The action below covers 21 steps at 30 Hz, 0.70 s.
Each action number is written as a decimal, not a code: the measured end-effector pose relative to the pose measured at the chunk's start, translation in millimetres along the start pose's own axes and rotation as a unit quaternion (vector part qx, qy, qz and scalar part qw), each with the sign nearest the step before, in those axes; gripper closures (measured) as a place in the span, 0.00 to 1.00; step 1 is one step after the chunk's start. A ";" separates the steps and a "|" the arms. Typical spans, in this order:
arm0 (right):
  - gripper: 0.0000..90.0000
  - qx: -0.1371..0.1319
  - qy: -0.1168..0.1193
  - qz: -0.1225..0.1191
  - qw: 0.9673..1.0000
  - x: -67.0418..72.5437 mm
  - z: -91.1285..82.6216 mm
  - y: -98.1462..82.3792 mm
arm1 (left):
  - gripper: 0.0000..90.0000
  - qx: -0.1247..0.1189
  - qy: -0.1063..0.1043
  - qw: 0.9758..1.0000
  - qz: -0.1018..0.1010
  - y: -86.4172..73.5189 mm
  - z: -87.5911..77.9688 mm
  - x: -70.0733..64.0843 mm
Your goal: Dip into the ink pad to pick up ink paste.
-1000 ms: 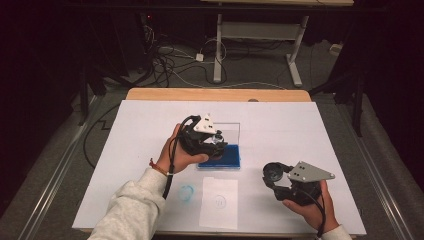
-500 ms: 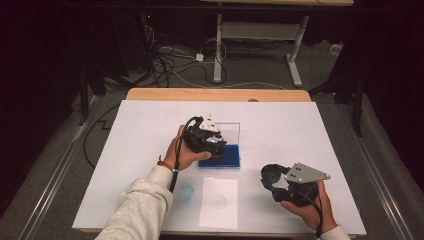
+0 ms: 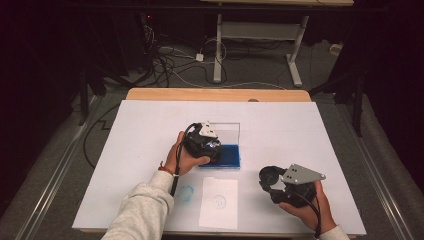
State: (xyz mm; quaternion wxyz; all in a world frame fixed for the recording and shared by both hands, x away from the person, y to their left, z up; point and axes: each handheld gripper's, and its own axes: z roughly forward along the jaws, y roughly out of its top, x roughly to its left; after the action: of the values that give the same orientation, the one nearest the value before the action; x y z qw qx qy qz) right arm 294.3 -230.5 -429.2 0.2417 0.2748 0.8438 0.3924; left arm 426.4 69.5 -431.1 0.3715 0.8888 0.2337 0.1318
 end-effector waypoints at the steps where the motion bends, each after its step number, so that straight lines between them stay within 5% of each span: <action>1: 0.43 0.000 0.000 0.000 1.000 0.1 0.0 0.1 | 0.61 -0.001 -0.002 1.000 0.001 -1.6 -0.7 0.4; 5: 0.43 0.001 -0.001 0.000 1.000 0.1 0.0 0.1 | 0.61 -0.009 -0.008 1.000 -0.011 -8.6 -3.6 1.6; 21: 0.43 0.008 -0.003 -0.002 1.000 1.3 2.1 -0.1 | 0.61 0.015 0.001 1.000 -0.005 -8.9 -7.2 -5.4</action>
State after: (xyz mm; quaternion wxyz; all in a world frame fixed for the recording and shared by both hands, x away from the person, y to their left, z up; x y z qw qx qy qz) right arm 294.7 -228.6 -430.8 0.2427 0.2760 0.8470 0.3840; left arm 416.0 76.5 -432.9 0.3589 0.8929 0.2403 0.1272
